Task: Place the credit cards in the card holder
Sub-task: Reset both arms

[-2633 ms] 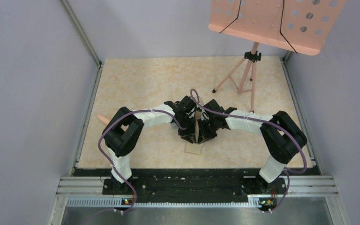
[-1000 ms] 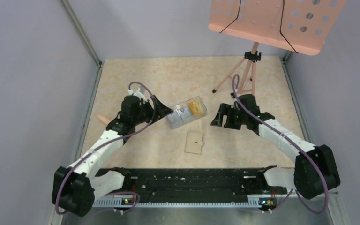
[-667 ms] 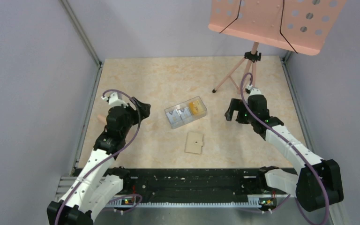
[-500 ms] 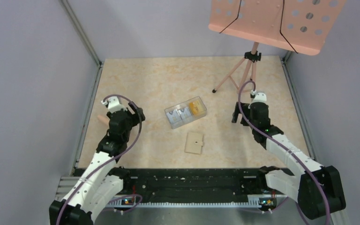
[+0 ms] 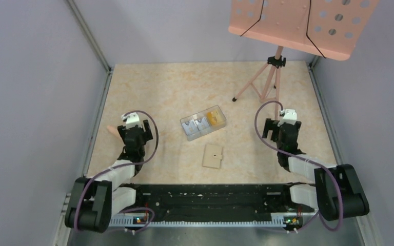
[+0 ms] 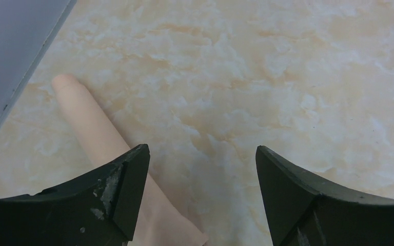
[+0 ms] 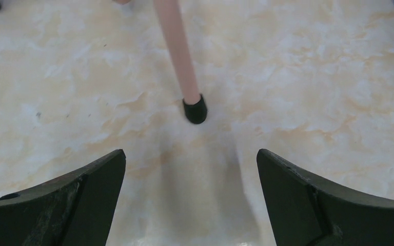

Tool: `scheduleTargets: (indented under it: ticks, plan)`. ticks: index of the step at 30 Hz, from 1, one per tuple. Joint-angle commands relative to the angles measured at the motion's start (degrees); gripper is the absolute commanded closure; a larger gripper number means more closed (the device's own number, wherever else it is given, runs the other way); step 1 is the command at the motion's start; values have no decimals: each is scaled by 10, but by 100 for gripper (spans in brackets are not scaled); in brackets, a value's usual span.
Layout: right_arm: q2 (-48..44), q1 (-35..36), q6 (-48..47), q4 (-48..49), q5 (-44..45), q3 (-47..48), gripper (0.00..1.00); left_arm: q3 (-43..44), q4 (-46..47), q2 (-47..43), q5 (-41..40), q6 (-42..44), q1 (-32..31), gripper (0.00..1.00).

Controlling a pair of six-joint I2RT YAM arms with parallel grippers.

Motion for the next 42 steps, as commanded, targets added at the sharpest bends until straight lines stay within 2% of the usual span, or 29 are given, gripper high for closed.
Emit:
scheduleTargets:
  ticks: [1,3,5,7,9,11,13,14,15,17,25,42]
  plan:
    - [48,-64,8,117,-40,35,1,-11,203,46,37,50,22,19]
    - [73,-92,14,125,-63,50,1,9,209,77,40,56,30,19]
    - [85,-111,6,176,-63,45,1,30,219,112,55,70,36,19]
    - [99,-131,21,168,-75,58,1,37,265,148,84,85,43,19]
    - [120,-138,32,245,-93,35,1,32,342,209,111,87,62,18]
    - [127,-137,10,260,-141,28,1,18,392,236,129,63,80,16]
    - [145,-122,-10,308,-152,13,1,31,341,227,144,57,81,15]
    - [152,-115,-23,341,-151,-5,1,39,328,227,151,58,81,3]
    - [167,-114,-22,400,-149,-24,1,41,334,232,155,59,95,1]
    - [156,-110,-24,355,-133,-11,1,39,339,233,158,59,99,1]
    - [161,-105,-28,403,-131,-31,1,39,337,231,158,58,100,1]
    - [163,-105,-27,381,-128,-19,1,39,337,233,157,59,99,1]
